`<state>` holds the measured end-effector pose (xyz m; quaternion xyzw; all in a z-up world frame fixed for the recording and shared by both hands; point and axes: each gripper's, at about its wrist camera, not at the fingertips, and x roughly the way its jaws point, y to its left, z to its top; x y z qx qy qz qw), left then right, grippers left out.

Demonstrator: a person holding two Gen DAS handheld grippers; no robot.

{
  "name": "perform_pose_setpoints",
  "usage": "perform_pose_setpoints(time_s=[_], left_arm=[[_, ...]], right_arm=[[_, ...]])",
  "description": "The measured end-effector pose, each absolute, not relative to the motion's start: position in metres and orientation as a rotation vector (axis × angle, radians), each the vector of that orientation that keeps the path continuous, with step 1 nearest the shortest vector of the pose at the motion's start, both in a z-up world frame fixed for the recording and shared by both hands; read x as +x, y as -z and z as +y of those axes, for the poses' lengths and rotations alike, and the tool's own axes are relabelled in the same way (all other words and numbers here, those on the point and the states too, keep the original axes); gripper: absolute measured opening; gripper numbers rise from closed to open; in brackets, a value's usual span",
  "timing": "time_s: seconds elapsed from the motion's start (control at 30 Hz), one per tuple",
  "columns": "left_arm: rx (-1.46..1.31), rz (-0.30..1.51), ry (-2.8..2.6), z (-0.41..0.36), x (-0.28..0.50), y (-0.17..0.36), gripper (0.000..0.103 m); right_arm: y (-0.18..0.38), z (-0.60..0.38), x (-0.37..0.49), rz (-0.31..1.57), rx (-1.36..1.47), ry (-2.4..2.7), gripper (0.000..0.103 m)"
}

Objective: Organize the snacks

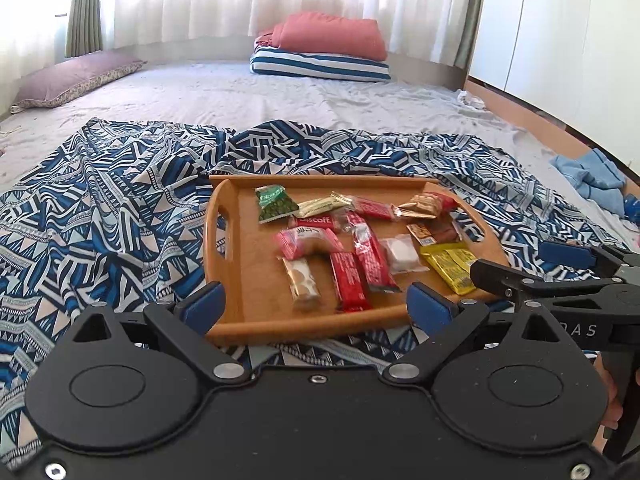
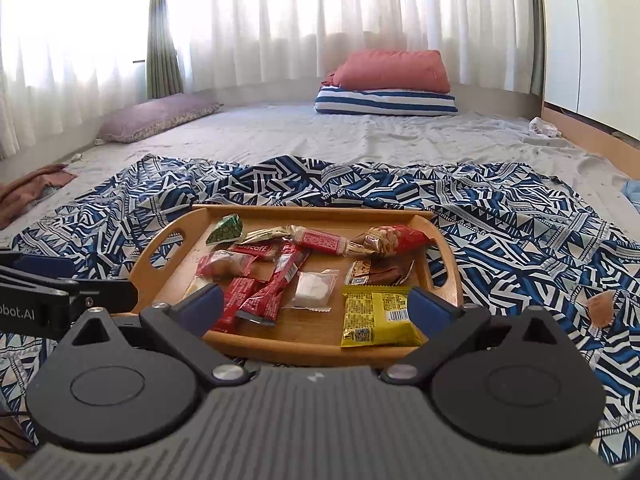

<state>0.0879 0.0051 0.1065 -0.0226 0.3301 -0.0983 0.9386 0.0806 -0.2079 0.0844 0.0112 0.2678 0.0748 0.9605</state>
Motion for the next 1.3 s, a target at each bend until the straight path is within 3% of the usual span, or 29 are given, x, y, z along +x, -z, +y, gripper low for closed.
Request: perform_pose_setpoints(time_s=[0.5, 1.3], left_arm=[[-0.025, 0.686, 0.14, 0.002, 0.04, -0.071, 0.099], [0.019, 0.758, 0.044, -0.012, 0.074, 0.002, 0.103]], right_arm=[[-0.05, -0.198, 0.029, 0.516, -0.03, -0.094, 0.103], [0.017, -0.2, 0.052, 0.641, -0.03, -0.008, 0.103]])
